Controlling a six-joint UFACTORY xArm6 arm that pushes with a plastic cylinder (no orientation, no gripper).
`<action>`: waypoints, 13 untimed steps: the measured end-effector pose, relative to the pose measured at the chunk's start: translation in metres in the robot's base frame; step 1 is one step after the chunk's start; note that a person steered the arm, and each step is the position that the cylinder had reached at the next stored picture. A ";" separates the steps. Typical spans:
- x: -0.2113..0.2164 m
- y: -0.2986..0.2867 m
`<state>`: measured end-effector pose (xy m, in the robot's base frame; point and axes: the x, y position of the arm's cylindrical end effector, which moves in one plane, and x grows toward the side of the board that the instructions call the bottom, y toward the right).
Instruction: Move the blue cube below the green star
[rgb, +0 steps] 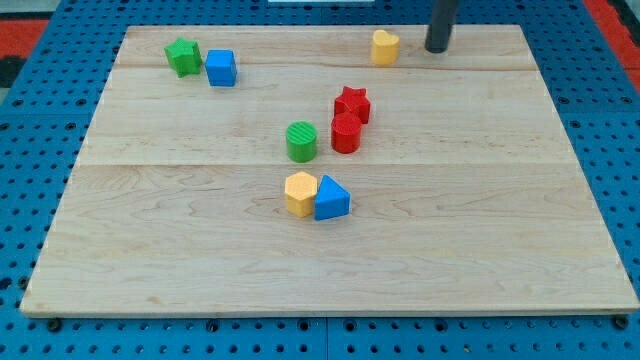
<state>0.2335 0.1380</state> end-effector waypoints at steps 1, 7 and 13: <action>0.002 -0.063; -0.040 -0.110; -0.041 -0.190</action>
<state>0.1929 -0.0520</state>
